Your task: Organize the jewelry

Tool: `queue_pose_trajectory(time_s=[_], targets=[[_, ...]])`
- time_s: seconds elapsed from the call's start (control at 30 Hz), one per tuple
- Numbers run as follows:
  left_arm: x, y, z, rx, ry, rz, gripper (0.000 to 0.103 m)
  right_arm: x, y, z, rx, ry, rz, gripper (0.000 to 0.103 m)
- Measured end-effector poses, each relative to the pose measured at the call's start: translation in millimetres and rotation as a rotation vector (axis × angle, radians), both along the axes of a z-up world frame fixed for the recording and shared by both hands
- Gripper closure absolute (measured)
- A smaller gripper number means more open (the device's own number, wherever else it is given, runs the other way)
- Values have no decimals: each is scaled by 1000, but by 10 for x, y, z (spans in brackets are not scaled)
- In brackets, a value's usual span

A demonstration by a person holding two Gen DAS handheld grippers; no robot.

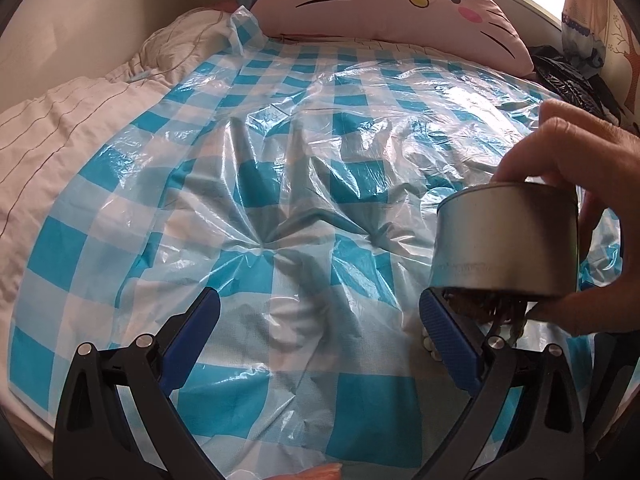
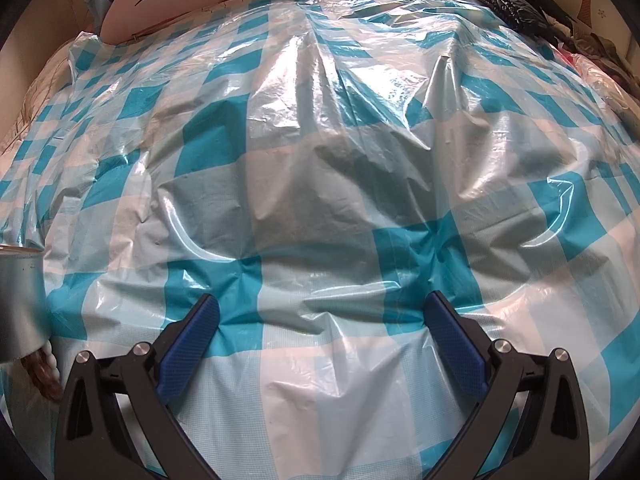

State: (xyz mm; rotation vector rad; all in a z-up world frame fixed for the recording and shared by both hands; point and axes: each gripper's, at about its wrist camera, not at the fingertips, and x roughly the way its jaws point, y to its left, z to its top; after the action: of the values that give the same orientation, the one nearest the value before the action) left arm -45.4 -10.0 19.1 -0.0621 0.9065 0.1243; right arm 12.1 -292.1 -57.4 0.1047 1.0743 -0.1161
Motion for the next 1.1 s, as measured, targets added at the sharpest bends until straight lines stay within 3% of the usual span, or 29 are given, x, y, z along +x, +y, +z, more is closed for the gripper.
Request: queue_pose_trajectory(time_s=[0.27, 0.87, 1.03, 1.1], targets=[[-16, -141, 22, 16, -15, -62, 7, 4, -5, -3, 0, 0, 0, 5], [-100, -288, 89, 119, -59, -62, 7, 6, 12, -6, -8, 1, 2, 5], [-135, -287, 113, 128, -75, -65, 7, 29, -47, -3, 24, -11, 10, 5], [-138, -296, 117, 129, -79, -71, 7, 54, -29, 65, 50, 27, 36, 5]])
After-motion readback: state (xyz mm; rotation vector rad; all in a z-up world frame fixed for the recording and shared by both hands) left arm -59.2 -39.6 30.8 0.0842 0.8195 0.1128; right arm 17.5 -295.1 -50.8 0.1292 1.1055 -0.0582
